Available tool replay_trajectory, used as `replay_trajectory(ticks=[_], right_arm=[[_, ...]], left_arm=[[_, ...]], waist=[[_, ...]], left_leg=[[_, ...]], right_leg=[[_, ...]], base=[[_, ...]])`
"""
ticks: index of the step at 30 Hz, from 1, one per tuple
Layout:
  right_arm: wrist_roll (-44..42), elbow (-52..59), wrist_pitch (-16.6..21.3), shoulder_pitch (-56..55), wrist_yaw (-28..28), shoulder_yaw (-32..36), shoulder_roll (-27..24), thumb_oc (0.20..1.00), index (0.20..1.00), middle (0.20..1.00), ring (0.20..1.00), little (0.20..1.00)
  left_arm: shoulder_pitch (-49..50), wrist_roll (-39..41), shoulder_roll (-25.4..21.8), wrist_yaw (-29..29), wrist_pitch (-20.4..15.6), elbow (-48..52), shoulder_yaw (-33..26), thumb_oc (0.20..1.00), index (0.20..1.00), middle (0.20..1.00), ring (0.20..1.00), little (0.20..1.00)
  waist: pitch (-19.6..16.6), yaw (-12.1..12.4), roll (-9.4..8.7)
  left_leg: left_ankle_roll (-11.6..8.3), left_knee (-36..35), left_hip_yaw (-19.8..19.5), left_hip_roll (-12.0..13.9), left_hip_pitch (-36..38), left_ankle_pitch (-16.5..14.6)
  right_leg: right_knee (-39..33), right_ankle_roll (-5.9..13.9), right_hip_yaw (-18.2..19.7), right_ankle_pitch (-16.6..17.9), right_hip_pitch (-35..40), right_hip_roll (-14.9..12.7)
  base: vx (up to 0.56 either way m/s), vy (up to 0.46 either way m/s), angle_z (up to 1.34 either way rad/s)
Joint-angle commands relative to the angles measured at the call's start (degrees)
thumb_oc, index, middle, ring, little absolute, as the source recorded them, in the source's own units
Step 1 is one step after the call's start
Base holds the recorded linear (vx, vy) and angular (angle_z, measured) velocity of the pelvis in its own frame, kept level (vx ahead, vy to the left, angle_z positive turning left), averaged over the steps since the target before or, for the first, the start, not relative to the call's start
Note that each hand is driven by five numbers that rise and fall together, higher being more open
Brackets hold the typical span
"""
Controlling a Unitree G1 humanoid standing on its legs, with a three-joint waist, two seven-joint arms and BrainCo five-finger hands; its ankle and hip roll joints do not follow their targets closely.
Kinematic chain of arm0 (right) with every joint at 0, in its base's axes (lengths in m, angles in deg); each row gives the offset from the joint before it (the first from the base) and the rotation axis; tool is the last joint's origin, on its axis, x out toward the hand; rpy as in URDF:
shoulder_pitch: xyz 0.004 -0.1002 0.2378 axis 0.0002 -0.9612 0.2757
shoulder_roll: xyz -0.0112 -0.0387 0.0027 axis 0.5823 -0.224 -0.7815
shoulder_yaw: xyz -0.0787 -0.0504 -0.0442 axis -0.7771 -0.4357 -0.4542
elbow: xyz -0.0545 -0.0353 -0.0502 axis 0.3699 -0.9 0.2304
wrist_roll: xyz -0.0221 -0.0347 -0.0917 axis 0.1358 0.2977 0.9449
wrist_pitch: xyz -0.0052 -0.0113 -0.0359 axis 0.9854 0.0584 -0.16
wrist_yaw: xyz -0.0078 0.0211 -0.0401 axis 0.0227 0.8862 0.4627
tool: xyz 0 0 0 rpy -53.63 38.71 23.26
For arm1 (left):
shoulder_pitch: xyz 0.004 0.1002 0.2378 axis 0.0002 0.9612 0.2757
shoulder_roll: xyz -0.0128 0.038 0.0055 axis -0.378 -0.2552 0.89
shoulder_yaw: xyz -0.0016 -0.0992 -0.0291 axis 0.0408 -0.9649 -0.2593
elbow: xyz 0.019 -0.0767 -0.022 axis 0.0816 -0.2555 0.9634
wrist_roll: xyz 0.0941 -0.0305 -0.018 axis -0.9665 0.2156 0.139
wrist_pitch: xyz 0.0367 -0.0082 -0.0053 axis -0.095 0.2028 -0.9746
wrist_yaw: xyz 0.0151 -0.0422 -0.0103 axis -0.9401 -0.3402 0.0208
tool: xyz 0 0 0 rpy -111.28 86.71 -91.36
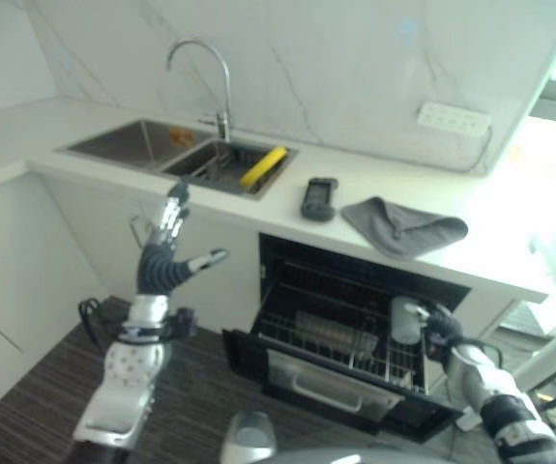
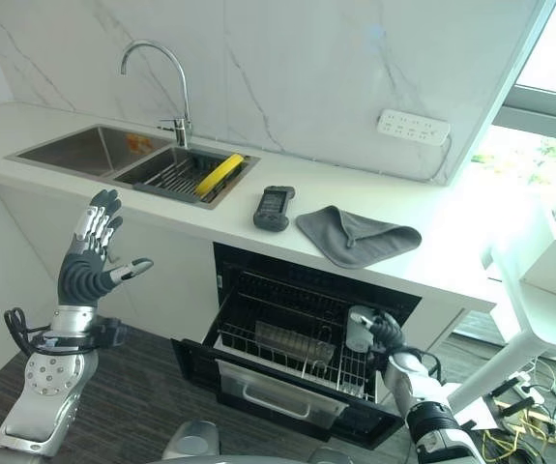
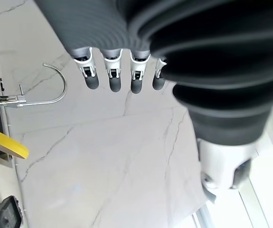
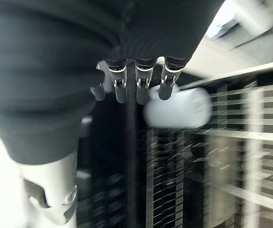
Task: Place the dishes in the dishwasher.
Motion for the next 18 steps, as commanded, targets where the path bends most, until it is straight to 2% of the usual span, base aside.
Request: replay_trajectory(ticks=[1, 4, 6, 8, 13, 14, 18], right_arm=[[-0.4, 2.8, 2.6, 2.1, -2.1, 1.9, -0.7, 1.0, 1.0, 1.0, 1.0, 1.0], [3.3, 19.2, 1.0, -4.2, -2.0, 4.3, 1.5, 1.0, 1.0, 1.0, 1.0, 1.0], [5.0, 23.8, 0.8, -6.3, -1.1, 4.9, 2.0, 1.0, 1.0, 1.0, 1.0, 1.0], [5.1, 29.1, 0.2, -9.4, 0.6, 6.1, 1.8, 1.0, 1.0, 1.0, 1.0, 1.0], [1.3, 37.8, 0.8, -15.9, 3.8, 9.0, 0.9, 1.0, 1.0, 1.0, 1.0, 1.0], [1.6, 40.6, 4.0, -17.6, 5.1, 11.0, 0.3, 1.0, 1.0, 1.0, 1.0, 1.0], [0.4, 43.8, 8.0, -17.7, 5.7, 14.4, -1.2, 1.0, 1.0, 1.0, 1.0, 1.0]], left_arm=[[1.2, 2.3, -1.0, -0.7, -4.4, 5.4, -2.5, 1.0, 1.0, 1.0, 1.0, 1.0], [2.7, 3.9, 0.4, 0.6, -5.3, 5.7, -6.1, 1.0, 1.0, 1.0, 1.0, 1.0], [3.3, 5.0, 0.8, 2.8, -3.9, 5.8, -7.0, 1.0, 1.0, 1.0, 1.0, 1.0], [3.8, 6.9, 1.0, 4.2, -4.4, 5.7, -8.0, 1.0, 1.0, 1.0, 1.0, 1.0], [3.7, 10.0, 1.5, 7.8, -3.7, 5.9, -9.7, 1.0, 1.0, 1.0, 1.0, 1.0], [3.1, 9.7, 1.4, 6.6, -3.7, 5.8, -10.4, 1.0, 1.0, 1.0, 1.0, 1.0], [1.5, 10.9, 1.7, 4.4, -4.4, 5.5, -11.0, 1.0, 1.0, 1.0, 1.0, 1.0]], waist=[[1.1, -0.9, 0.71], [1.2, -3.1, 0.13], [1.2, -3.8, -0.09], [1.1, -4.8, -0.43], [0.1, -6.7, -1.34], [-0.7, -7.3, -1.62], [-2.4, -7.9, -1.61]], left_leg=[[4.77, 1.4, -1.0, -0.5, 2.3, -0.8], [4.47, -3.3, 0.5, -0.4, 4.2, 1.1], [4.35, -5.2, 1.0, -0.4, 4.9, 1.9], [4.08, -7.7, 1.9, -0.3, 5.7, 3.0], [3.11, -14.4, 3.1, -0.7, 7.5, 6.2], [2.54, -18.4, 3.2, -1.3, 8.1, 8.1], [1.65, -24.4, 3.3, -1.9, 9.4, 10.8]], right_leg=[[-2.5, -0.06, 2.4, 10.5, -2.0, 1.3], [-6.0, 1.18, 3.3, 12.6, -1.5, 2.3], [-7.4, 1.68, 3.6, 13.6, -1.3, 2.6], [-9.3, 2.42, 4.0, 14.9, -1.2, 2.8], [-15.7, 3.83, 4.4, 18.6, 0.0, 3.5], [-19.8, 4.29, 4.4, 20.5, 0.6, 4.2], [-26.4, 3.84, 3.6, 21.7, 2.7, 5.2]], base=[[-0.09, -0.022, -0.05], [-0.11, -0.025, -0.13], [-0.12, -0.004, -0.21], [-0.15, 0.0, -0.16], [-0.19, 0.003, -0.08], [-0.29, 0.01, -0.08], [-0.22, 0.035, 0.0]])
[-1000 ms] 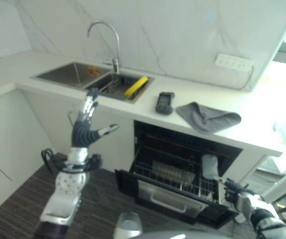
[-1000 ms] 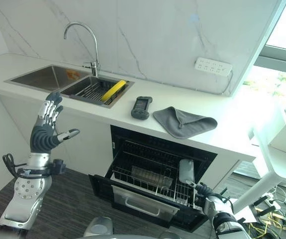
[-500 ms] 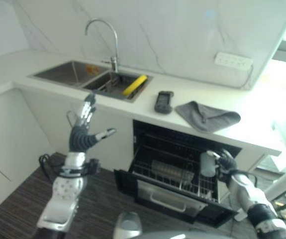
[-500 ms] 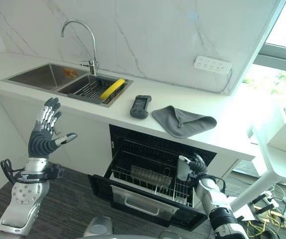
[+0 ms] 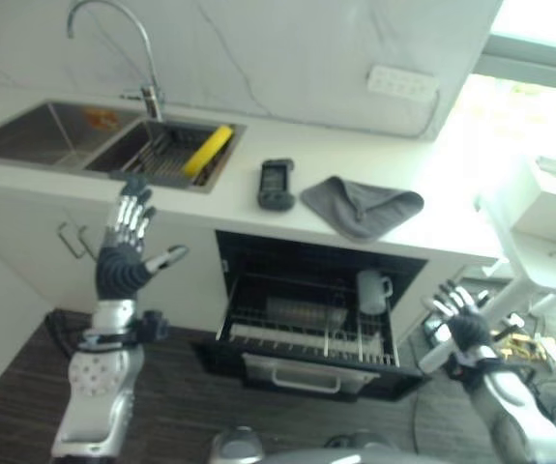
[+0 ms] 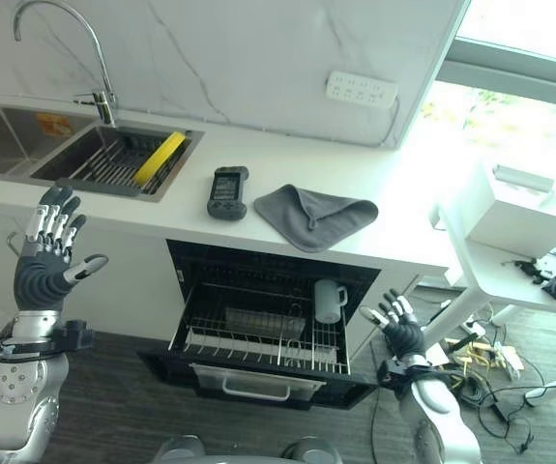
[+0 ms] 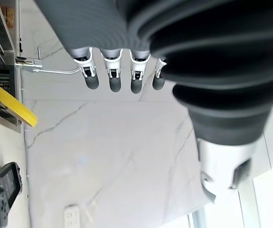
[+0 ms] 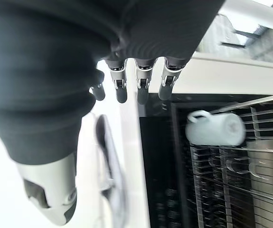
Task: Place the dishes in the dishwasher.
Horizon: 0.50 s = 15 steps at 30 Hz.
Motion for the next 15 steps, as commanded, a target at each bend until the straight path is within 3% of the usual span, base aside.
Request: replay_trajectory(ticks=[1, 6, 9, 15], right_arm=[[-1.8, 3.1, 8.1, 6.6, 0.5, 3.4, -2.2, 1.0, 1.0, 1.0, 1.0, 1.0], [2.8, 8.3, 12.0, 9.8, -1.7, 5.0, -4.5, 1.0, 1.0, 1.0, 1.0, 1.0], [4.0, 9.9, 12.6, 11.5, -1.8, 4.4, -5.8, 1.0, 1.0, 1.0, 1.0, 1.0], [4.2, 10.2, 12.2, 11.7, -2.1, 5.4, -7.0, 1.0, 1.0, 1.0, 1.0, 1.0]], left_arm=[[-2.0, 2.1, -0.1, -2.0, -2.8, 4.9, -1.3, 1.0, 1.0, 1.0, 1.0, 1.0], [-6.0, 0.1, 0.2, -5.6, -1.4, 4.3, -0.3, 1.0, 1.0, 1.0, 1.0, 1.0], [-7.9, -1.9, 0.2, -8.8, -1.9, 4.1, -0.2, 1.0, 1.0, 1.0, 1.0, 1.0], [-8.1, -3.4, 0.5, -10.6, -3.1, 3.8, -0.8, 1.0, 1.0, 1.0, 1.0, 1.0]], waist=[[-3.5, -0.6, 0.52], [-6.3, -1.0, 2.18], [-7.9, -1.2, 3.02], [-8.9, -0.6, 3.72]], left_leg=[[1.59, -1.3, -1.0, -1.7, 4.8, -0.3], [0.86, -8.9, -0.2, -2.0, 5.9, 2.6], [-0.1, -9.7, 0.4, -1.4, 4.8, 1.8], [-0.38, -9.7, -0.3, -1.1, 3.5, 2.3]], right_leg=[[-5.5, 2.19, 1.1, 8.7, 2.2, 1.0], [-13.1, 1.74, -0.1, 10.0, 4.0, 1.1], [-17.5, 2.46, -1.2, 11.3, 4.7, 0.6], [-17.6, 2.0, -2.8, 10.4, 4.7, 0.6]], base=[[-0.25, 0.081, -0.11], [-0.25, 0.081, 0.0], [-0.17, 0.044, 0.08], [-0.07, 0.022, 0.05]])
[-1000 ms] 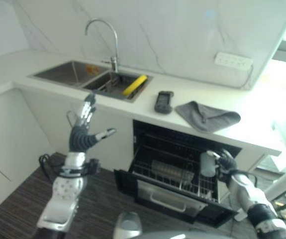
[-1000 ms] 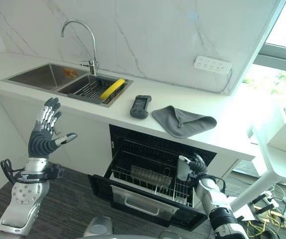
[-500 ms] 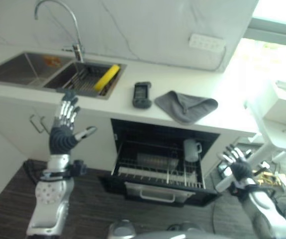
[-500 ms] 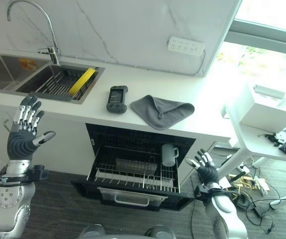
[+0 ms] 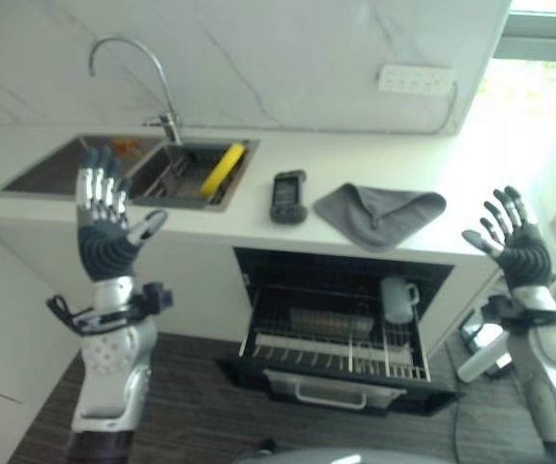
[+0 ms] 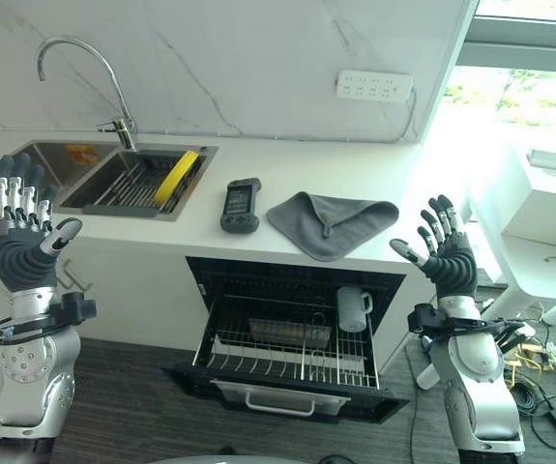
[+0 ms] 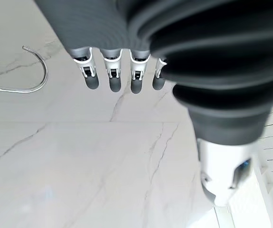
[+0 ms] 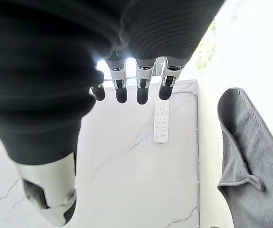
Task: Place the dishes in the dishwasher.
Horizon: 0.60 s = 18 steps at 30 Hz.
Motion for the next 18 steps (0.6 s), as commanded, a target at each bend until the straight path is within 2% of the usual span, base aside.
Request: replay_trajectory(ticks=[1, 10, 16, 18], right_arm=[[0.7, 0.4, 3.7, 3.7, 0.0, 2.1, -0.7, 1.0, 1.0, 1.0, 1.0, 1.0], [2.3, -0.3, 3.5, 5.7, -3.2, 1.8, -2.2, 1.0, 1.0, 1.0, 1.0, 1.0], [2.5, -0.3, 3.7, 5.1, -2.4, 2.2, -2.2, 1.0, 1.0, 1.0, 1.0, 1.0], [1.8, -0.3, 3.9, 5.1, -1.6, 2.8, -3.0, 1.0, 1.0, 1.0, 1.0, 1.0]], left_arm=[[-1.2, -2.6, -2.9, -1.5, -3.9, 2.2, -1.9, 1.0, 1.0, 1.0, 1.0, 1.0], [-1.4, -3.5, -3.8, -4.9, -6.5, 2.1, -4.4, 1.0, 1.0, 1.0, 1.0, 1.0], [0.1, -3.1, -3.8, -3.8, -6.1, 2.8, -6.9, 1.0, 1.0, 1.0, 1.0, 1.0], [0.6, -2.2, -4.3, -3.3, -6.8, 2.8, -7.4, 1.0, 1.0, 1.0, 1.0, 1.0]], waist=[[-0.7, -0.1, -2.28], [-1.1, 2.3, -1.84], [-1.3, 2.4, -2.0], [0.5, 2.5, -1.69]], left_leg=[[-1.73, 0.5, 0.0, 0.8, 4.3, -3.3], [-2.26, 0.5, -2.7, 0.8, 2.7, -2.3], [-1.95, 0.5, -2.6, 0.2, 3.6, -2.7], [-1.11, 4.3, -3.4, -0.3, 3.2, -3.2]], right_leg=[[0.0, 1.0, -1.8, 1.3, 1.0, -0.5], [0.0, 1.35, -5.0, 0.8, 1.5, -0.8], [0.5, 0.79, -4.7, 0.1, 2.2, 0.0], [8.1, -0.56, -3.6, -3.3, 0.3, 0.9]], base=[[-0.05, 0.026, 0.07], [-0.02, 0.015, 0.21], [0.05, 0.031, 0.02], [0.0, 0.06, -0.03]])
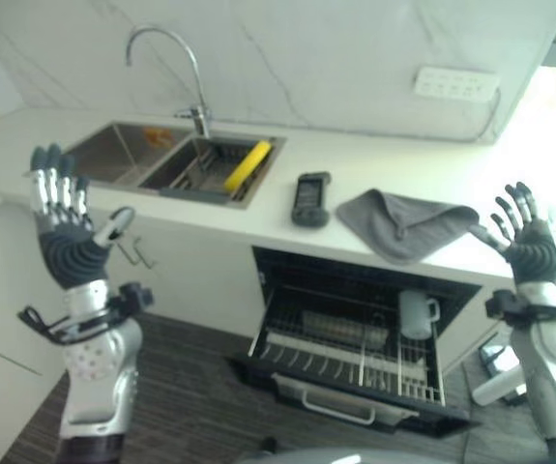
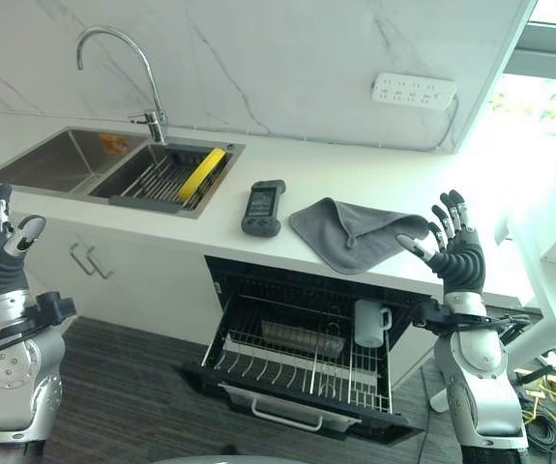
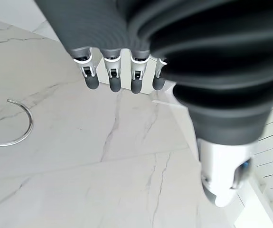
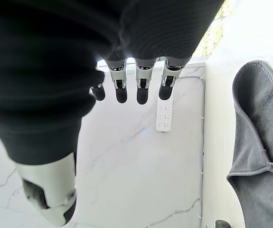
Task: Place the dishes in the dishwasher.
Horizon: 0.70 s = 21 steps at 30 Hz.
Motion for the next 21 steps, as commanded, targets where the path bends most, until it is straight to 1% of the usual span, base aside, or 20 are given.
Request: replay_trajectory(ticks=[1, 2, 3, 5, 6, 8, 10, 11, 12, 13, 14, 15, 16, 18, 19, 20, 21], right_arm=[[0.4, -0.2, 4.2, 4.7, 1.0, 2.2, -3.0, 1.0, 1.0, 1.0, 1.0, 1.0], [1.2, -1.0, 5.7, 5.7, 1.4, 2.0, -2.8, 1.0, 1.0, 1.0, 1.0, 1.0], [1.6, -1.5, 6.1, 6.3, 1.6, 1.8, -2.5, 1.0, 1.0, 1.0, 1.0, 1.0], [2.4, -1.7, 5.8, 6.8, 1.7, 1.4, -2.2, 1.0, 1.0, 1.0, 1.0, 1.0], [2.8, -1.6, 5.5, 6.4, 1.9, 1.2, -2.0, 1.0, 1.0, 1.0, 1.0, 1.0], [2.0, -0.6, 5.1, 5.2, 2.9, 1.2, -2.1, 1.0, 1.0, 1.0, 1.0, 1.0], [2.0, 0.3, 5.4, 3.3, 3.4, 1.5, -2.6, 1.0, 1.0, 1.0, 1.0, 1.0], [1.7, 0.1, 5.7, 3.0, 3.1, 1.9, -3.7, 1.0, 1.0, 1.0, 1.0, 1.0], [1.6, 0.0, 5.7, 2.8, 2.6, 2.2, -4.5, 1.0, 1.0, 1.0, 1.0, 1.0], [1.7, 0.0, 5.7, 2.5, 1.9, 2.6, -5.2, 1.0, 1.0, 1.0, 1.0, 1.0], [1.9, -0.2, 5.7, 2.3, 1.3, 3.1, -6.1, 1.0, 1.0, 1.0, 1.0, 1.0], [2.0, -0.9, 5.3, 3.0, 1.2, 3.8, -7.2, 1.0, 1.0, 1.0, 1.0, 1.0], [2.2, -1.2, 4.0, 4.4, 1.3, 4.1, -7.7, 1.0, 1.0, 1.0, 1.0, 1.0], [1.5, -0.6, 2.4, 5.0, 1.7, 4.9, -8.1, 1.0, 1.0, 1.0, 1.0, 1.0], [1.5, -0.6, 1.6, 6.1, 1.6, 4.5, -8.6, 1.0, 1.0, 1.0, 1.0, 1.0], [2.1, -0.7, 1.1, 7.3, 1.0, 3.9, -8.7, 1.0, 1.0, 1.0, 1.0, 1.0], [2.4, -1.0, 1.1, 8.0, 0.5, 3.2, -8.7, 1.0, 1.0, 1.0, 1.0, 1.0]], left_arm=[[-1.5, -1.6, -4.2, 1.0, -4.0, 2.8, -2.4, 1.0, 1.0, 1.0, 1.0, 1.0], [-1.8, -2.8, -4.3, 0.8, -5.2, 3.0, -2.5, 1.0, 1.0, 1.0, 1.0, 1.0], [-1.9, -3.4, -4.3, 0.3, -5.2, 3.0, -2.6, 1.0, 1.0, 1.0, 1.0, 1.0], [-1.7, -2.8, -4.3, 0.1, -4.3, 2.8, -2.7, 1.0, 1.0, 1.0, 1.0, 1.0], [-1.1, -1.3, -4.2, 0.9, -3.8, 2.5, -3.1, 1.0, 1.0, 1.0, 1.0, 1.0], [0.3, -1.8, -3.9, 1.3, -4.2, 2.6, -3.6, 1.0, 1.0, 1.0, 1.0, 1.0], [1.7, -2.3, -3.9, 0.7, -4.3, 3.6, -4.1, 1.0, 1.0, 1.0, 1.0, 1.0], [1.8, -1.5, -4.0, 0.7, -4.0, 3.4, -4.1, 1.0, 1.0, 1.0, 1.0, 1.0], [1.3, -0.8, -4.0, 0.9, -3.9, 2.9, -3.7, 1.0, 1.0, 1.0, 1.0, 1.0], [0.6, -0.1, -4.0, 1.3, -3.7, 2.6, -3.0, 1.0, 1.0, 1.0, 1.0, 1.0], [-0.3, 0.6, -3.8, 1.6, -3.3, 2.5, -2.2, 1.0, 1.0, 1.0, 1.0, 1.0], [-0.8, 0.5, -3.2, 1.7, -3.0, 2.7, -1.4, 1.0, 1.0, 1.0, 1.0, 1.0], [-0.2, 0.2, -2.2, 2.0, -2.8, 3.3, -1.1, 1.0, 1.0, 1.0, 1.0, 1.0], [1.1, 0.0, -1.7, 2.3, -3.6, 3.8, -1.3, 1.0, 1.0, 1.0, 1.0, 1.0], [1.6, -0.7, -1.7, 1.5, -4.1, 3.9, -1.7, 1.0, 1.0, 1.0, 1.0, 1.0], [1.5, -1.4, -2.0, 0.6, -4.6, 3.8, -1.7, 1.0, 1.0, 1.0, 1.0, 1.0], [1.2, -1.9, -2.3, -0.2, -5.2, 3.4, -1.6, 1.0, 1.0, 1.0, 1.0, 1.0]], waist=[[2.9, 0.9, -1.03], [5.5, 1.1, -1.28], [6.5, 1.1, -1.38], [7.4, 1.2, -1.44], [7.4, 1.2, -1.49], [7.0, 1.3, -1.58], [5.6, 1.3, -1.73], [4.7, 1.0, -1.75], [4.2, 0.5, -1.7], [4.1, 0.1, -1.58], [4.3, 0.3, -1.57], [4.6, 0.6, -1.65], [4.6, 0.9, -1.59], [4.1, 0.9, -1.27], [3.7, 1.1, -0.66], [3.5, 1.1, -0.23], [3.3, 0.7, 0.05]], left_leg=[[-0.93, 7.1, 0.0, 0.6, 2.8, -3.7], [-0.55, 13.5, 0.8, 0.3, -0.5, -6.1], [-0.27, 15.7, 1.0, 0.4, -1.5, -7.3], [-0.28, 17.3, 0.7, 0.5, -2.0, -8.3], [-0.37, 16.9, 0.3, 0.7, -1.7, -8.1], [-0.84, 14.6, -0.2, 1.0, -0.6, -6.7], [-1.78, 10.0, 0.2, 1.4, 1.4, -4.2], [-2.51, 7.9, 1.4, 1.6, 2.2, -2.9], [-3.05, 7.1, 3.2, 1.6, 2.3, -1.7], [-4.07, 8.8, 4.3, 1.9, 1.5, 0.8], [-5.27, 11.7, 3.1, 2.0, -0.8, 3.4], [-6.03, 14.8, -0.1, 1.8, -3.7, 4.4], [-6.29, 14.6, -2.0, 3.0, -4.0, 4.0], [-6.48, 10.0, -4.5, 7.1, -1.8, 5.3], [-6.83, 6.6, -5.9, 8.9, 0.1, 6.0], [-6.86, 4.7, -6.5, 9.2, 1.1, 5.3], [-6.74, 2.1, -4.8, 9.0, 2.2, 3.8]], right_leg=[[10.7, -2.5, 0.9, -3.1, -1.9, 1.3], [14.6, -3.57, 1.0, -4.9, -3.8, 1.3], [16.0, -3.87, 1.1, -5.6, -4.6, 1.1], [17.3, -4.0, 1.6, -6.1, -5.3, 1.0], [17.2, -3.84, 1.9, -6.0, -5.4, 0.9], [15.6, -3.43, 1.9, -5.1, -4.7, 1.0], [11.2, -2.65, 1.5, -2.7, -2.9, 0.9], [7.9, -2.28, 1.1, -1.0, -1.8, 0.7], [5.7, -2.14, 0.4, 0.0, -1.0, 0.7], [3.9, -2.22, 0.1, 0.7, -0.2, 0.9], [2.1, -2.55, 0.5, 1.3, 0.8, 1.3], [0.6, -2.91, 1.2, 1.8, 1.6, 1.4], [0.4, -2.6, 2.2, 1.8, 1.7, 1.1], [0.3, -1.69, 3.5, 2.7, 0.7, 0.0], [0.1, -1.02, 4.4, 3.0, 0.1, -0.9], [-0.1, -0.28, 5.0, 3.4, -0.2, -1.8], [-0.1, 0.68, 5.1, 3.6, -0.4, -2.8]], base=[[-0.08, -0.005, -0.09], [-0.1, -0.036, -0.05], [-0.1, -0.058, -0.03], [-0.05, -0.045, 0.02], [-0.01, -0.039, 0.02], [0.02, -0.045, -0.02], [0.06, -0.052, -0.04], [0.04, -0.023, 0.11], [0.03, -0.005, 0.25], [0.0, 0.015, 0.49], [-0.01, 0.078, 0.62], [-0.01, 0.233, 0.63], [-0.03, 0.38, 0.43], [0.0, 0.481, 0.01], [0.05, 0.552, -0.45], [0.04, 0.534, -0.7], [0.02, 0.531, -0.78]])
